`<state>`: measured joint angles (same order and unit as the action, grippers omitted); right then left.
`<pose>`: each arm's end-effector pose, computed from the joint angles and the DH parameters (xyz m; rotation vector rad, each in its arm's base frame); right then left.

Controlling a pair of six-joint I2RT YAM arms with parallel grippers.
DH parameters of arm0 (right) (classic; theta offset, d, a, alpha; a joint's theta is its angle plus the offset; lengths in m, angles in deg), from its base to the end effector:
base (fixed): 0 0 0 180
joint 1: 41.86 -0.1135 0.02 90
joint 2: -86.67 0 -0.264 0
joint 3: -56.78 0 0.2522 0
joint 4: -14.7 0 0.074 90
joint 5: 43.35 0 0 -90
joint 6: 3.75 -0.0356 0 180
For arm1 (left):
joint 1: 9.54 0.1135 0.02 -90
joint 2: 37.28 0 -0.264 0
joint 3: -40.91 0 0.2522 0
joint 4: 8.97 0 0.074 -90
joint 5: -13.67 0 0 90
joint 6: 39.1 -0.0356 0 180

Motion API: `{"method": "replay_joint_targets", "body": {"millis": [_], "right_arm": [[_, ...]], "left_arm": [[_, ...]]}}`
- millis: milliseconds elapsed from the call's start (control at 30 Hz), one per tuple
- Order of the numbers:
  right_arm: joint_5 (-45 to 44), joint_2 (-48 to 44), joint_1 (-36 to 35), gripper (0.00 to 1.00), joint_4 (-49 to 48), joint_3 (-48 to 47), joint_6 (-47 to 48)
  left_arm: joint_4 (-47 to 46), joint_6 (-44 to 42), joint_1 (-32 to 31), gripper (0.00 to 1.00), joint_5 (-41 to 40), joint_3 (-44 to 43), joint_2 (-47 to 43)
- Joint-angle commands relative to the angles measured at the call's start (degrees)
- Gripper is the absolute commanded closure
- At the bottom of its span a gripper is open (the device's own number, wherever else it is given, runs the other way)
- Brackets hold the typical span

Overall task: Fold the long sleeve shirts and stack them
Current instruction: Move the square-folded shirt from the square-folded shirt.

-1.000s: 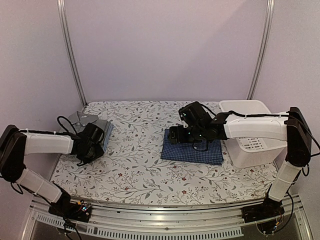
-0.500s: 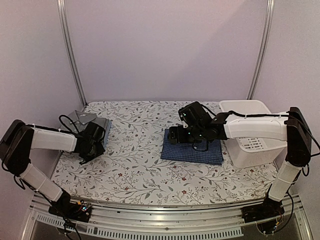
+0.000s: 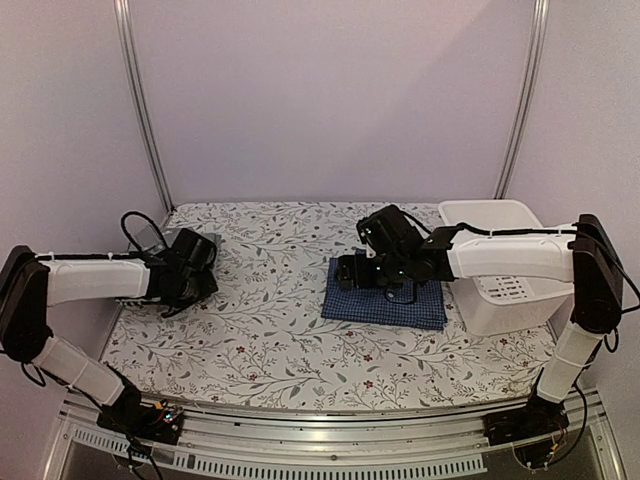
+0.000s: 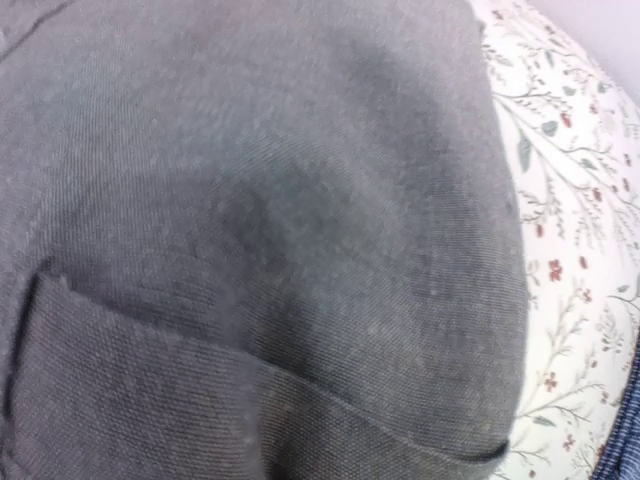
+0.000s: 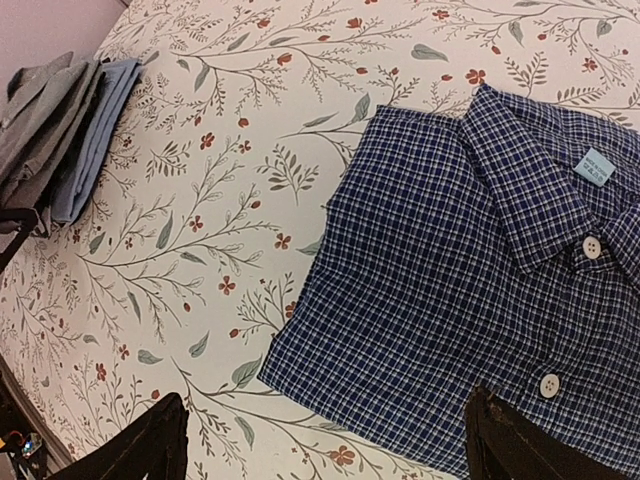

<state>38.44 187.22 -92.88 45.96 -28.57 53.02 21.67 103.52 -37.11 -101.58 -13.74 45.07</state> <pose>0.2474 0.2976 0.2277 -0.3077 2.4174 0.5228 0.2410 -0.1087 0.1675 -0.6817 2.3528 -0.0276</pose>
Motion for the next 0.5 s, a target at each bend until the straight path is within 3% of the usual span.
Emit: {"method": "replay_joint_targets", "body": {"millis": [0,67,200,467], "right_arm": [[0.48,-0.24,-0.59,0.05,-0.66,0.93,-0.34],[0.48,-0.12,-0.57,0.05,-0.86,1.05,-0.37],[0.96,0.2,-0.65,0.05,-1.06,1.03,-0.3],[2.78,1.08,-0.87,0.05,-1.4,0.71,-0.25]], "left_arm": [[6.1,-0.91,-3.07,0.95,1.57,-4.32,-7.08],[7.85,-1.12,-3.86,0.99,1.31,-5.37,-8.96],[9.65,-1.42,-3.83,0.95,0.6,-7.21,-11.39],[6.41,-4.04,-1.42,0.96,4.12,-5.07,-6.66]]}}
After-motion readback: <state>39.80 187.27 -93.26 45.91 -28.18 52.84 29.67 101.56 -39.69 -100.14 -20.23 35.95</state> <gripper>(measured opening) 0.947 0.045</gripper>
